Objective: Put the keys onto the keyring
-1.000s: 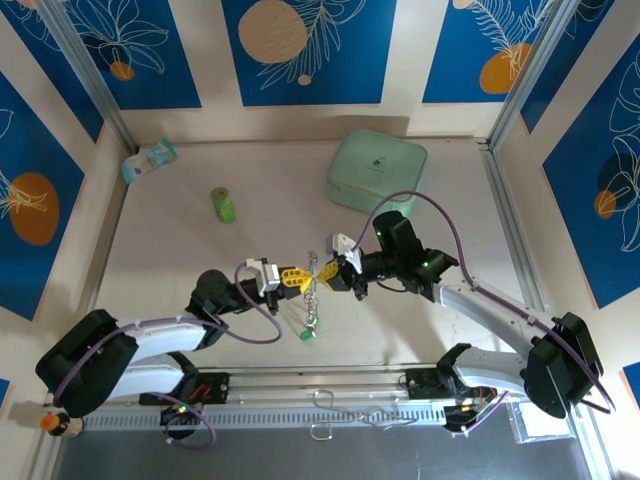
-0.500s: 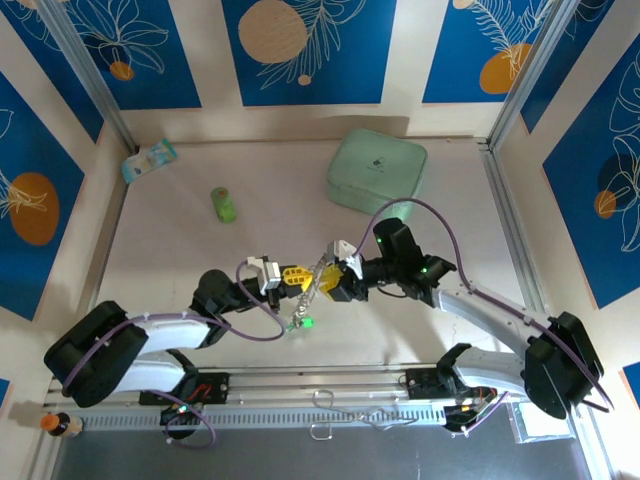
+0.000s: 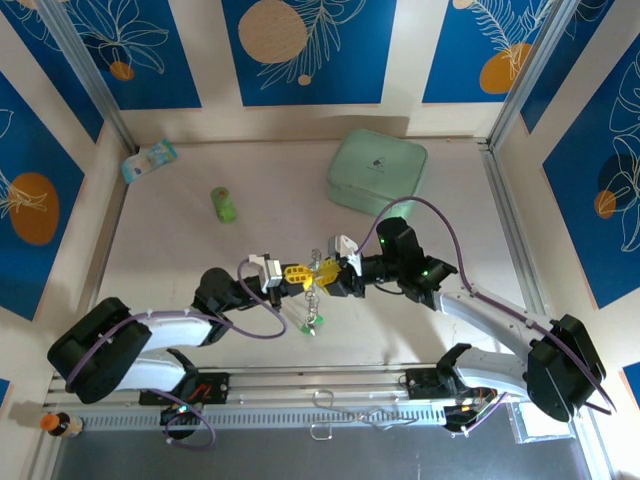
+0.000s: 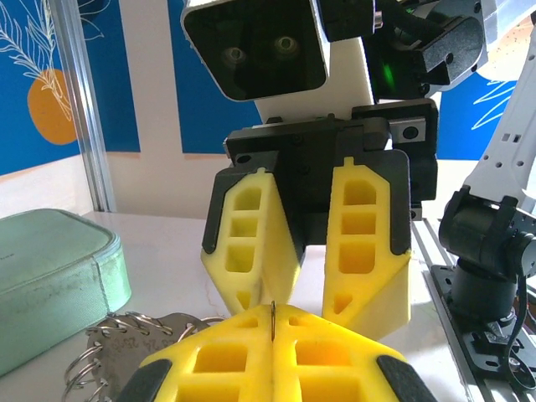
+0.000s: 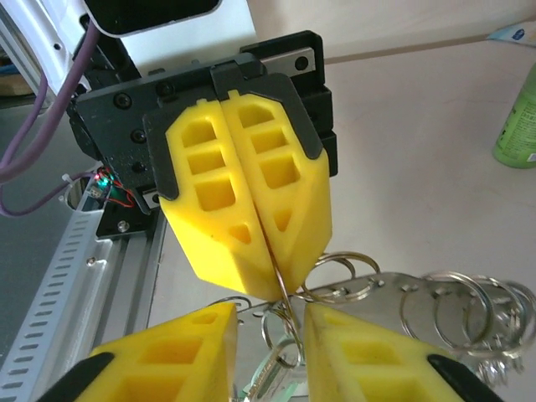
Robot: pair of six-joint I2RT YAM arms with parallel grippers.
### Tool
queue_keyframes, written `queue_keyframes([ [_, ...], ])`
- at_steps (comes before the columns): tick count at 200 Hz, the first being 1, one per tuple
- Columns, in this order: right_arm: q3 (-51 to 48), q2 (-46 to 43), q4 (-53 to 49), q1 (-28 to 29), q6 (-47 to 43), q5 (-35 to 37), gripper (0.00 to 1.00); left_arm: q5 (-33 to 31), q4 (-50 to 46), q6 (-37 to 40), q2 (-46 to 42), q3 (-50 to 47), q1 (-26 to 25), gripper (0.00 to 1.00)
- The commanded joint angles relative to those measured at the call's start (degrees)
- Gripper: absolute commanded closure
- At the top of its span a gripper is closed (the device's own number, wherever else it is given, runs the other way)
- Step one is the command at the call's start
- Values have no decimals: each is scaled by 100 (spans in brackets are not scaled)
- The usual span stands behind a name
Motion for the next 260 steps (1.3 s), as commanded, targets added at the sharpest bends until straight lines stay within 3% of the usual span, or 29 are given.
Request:
queue_keyframes([
  [1, -36, 22, 158, 57, 82, -26, 75, 157, 469, -74, -5, 193, 29, 100],
  [23, -24, 33, 184, 65, 106, -57, 85, 164, 476, -83, -5, 184, 29, 100],
  [38, 13, 38, 133, 65, 84, -65, 100, 120, 474, -77, -14, 176, 34, 100],
  [54, 103, 21, -110, 65, -34, 6, 100, -141, 422, -70, -38, 145, 30, 100],
  [68, 241, -40, -494, 65, -245, 188, 100, -345, 71, 15, -213, 118, 37, 72],
  [84, 537, -101, -1201, 65, -658, 447, 100, -405, -1169, 415, -712, 206, 34, 64],
  [108, 1114, -61, -2506, 79, -1312, 923, 100, -635, -3969, 1224, -1514, 709, -11, 64],
  [149, 1744, 154, -3540, 252, -1944, 1426, 100, -353, -5447, 1943, -1790, 1147, -23, 65],
  [260, 2462, 694, -3843, 693, -2336, 1734, 100, 481, -5277, 1984, -1294, 1563, -22, 78],
])
